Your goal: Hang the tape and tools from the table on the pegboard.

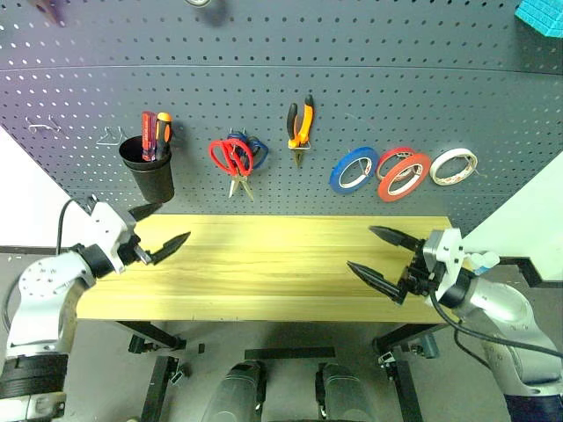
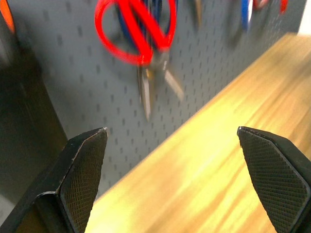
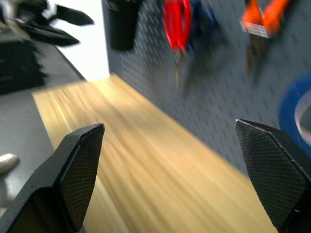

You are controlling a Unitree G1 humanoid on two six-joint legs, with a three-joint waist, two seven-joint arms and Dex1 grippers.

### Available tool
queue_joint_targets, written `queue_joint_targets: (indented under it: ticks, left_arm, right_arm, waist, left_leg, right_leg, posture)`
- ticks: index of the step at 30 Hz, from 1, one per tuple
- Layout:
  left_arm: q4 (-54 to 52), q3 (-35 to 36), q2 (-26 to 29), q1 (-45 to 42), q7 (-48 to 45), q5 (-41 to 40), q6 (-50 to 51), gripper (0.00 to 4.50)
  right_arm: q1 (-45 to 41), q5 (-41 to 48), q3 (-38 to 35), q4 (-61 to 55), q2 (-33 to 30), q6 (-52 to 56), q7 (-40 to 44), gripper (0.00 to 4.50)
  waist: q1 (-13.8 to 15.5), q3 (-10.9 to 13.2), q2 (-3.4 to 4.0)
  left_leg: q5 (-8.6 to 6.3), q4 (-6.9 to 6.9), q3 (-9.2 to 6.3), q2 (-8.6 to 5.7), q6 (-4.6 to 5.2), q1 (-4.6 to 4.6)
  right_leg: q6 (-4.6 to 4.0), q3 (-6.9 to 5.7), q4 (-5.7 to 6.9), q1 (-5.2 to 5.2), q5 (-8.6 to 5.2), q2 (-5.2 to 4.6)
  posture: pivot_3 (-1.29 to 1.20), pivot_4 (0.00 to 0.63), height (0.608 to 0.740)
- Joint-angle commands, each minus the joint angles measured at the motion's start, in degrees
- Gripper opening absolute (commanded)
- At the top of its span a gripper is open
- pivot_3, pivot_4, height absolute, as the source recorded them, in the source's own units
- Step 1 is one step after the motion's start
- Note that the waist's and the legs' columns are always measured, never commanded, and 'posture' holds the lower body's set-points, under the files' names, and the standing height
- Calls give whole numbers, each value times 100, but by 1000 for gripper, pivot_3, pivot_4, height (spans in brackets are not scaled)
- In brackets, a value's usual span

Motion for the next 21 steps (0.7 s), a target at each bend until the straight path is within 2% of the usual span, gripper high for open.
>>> queue_joint_targets:
  ticks: [1,4,11,21]
  left_arm:
    - [339,-61,-152,100,100,284,-660,4465]
    - [662,-221,-355,215,128,520,-1195,4465]
    - [1099,-532,-571,349,72,708,-1649,4465]
    - [1452,-740,-677,223,196,864,-1915,4465]
  right_arm:
    - [192,-172,-202,403,25,-509,105,4500]
    - [443,-337,-230,852,73,-819,123,4500]
    - [694,-488,-339,1641,139,-1423,188,4500]
    - [783,-442,-361,1685,123,-1561,175,4500]
  waist:
    - [-3,-1,1]
    - [4,-18,11]
    - [0,-46,31]
    - [-2,-79,55]
  left_leg:
    - [0,1,0,1,0,2]
    - [0,2,0,7,-1,9]
    - [-1,4,5,9,-2,29]
    - [-1,3,6,12,-2,37]
  right_leg:
    - [0,0,2,1,0,1]
    - [-3,-1,3,7,3,4]
    - [-20,1,-1,27,-7,3]
    - [-21,2,0,33,-7,5]
  posture:
    - [-27,109,733]
    - [-27,108,733]
    - [-34,106,733]
    - [-41,100,733]
